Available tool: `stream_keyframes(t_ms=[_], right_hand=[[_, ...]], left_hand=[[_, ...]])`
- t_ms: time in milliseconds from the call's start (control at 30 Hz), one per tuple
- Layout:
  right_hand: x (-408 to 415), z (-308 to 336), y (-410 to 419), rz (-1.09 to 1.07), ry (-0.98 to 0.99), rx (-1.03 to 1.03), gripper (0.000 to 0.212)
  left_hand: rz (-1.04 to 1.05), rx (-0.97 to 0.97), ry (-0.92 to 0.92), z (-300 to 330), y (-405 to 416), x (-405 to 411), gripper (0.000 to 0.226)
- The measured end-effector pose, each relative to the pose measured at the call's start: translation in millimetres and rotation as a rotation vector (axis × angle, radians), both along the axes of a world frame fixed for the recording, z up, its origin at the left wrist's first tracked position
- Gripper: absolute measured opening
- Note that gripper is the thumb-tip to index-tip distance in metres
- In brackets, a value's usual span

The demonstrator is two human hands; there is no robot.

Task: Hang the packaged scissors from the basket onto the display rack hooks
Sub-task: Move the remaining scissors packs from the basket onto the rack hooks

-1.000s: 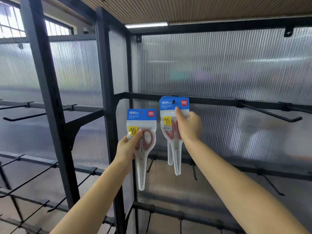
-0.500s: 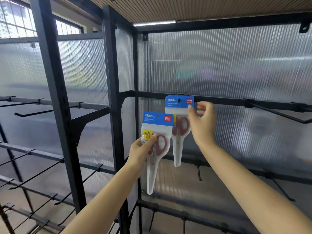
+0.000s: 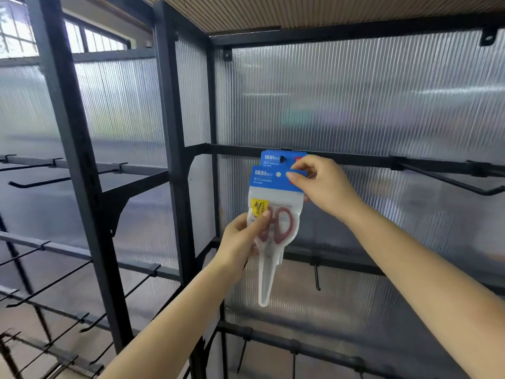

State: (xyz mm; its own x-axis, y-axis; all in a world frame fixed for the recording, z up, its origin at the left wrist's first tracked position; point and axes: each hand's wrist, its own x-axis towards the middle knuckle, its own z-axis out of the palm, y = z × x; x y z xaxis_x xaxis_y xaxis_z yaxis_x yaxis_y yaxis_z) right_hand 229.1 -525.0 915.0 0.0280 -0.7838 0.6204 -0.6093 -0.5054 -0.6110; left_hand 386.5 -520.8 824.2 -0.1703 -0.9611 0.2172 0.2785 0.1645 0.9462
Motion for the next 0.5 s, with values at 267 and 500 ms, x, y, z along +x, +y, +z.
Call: stream_keyframes(t_ms=[267,500], right_hand=[[1.0,20.1,-2.6,-0.01,-0.024,-0.086,0.005],[-1.3,20.9,-12.1,-0.066,-0.05,-0.059,0.004]], left_hand=[[-0.034,-0.053,0.086,11.3,-1.8,5.6,0.012],[0.023,-0.059,0.037,8.5,-6.8,3.6,0.006]])
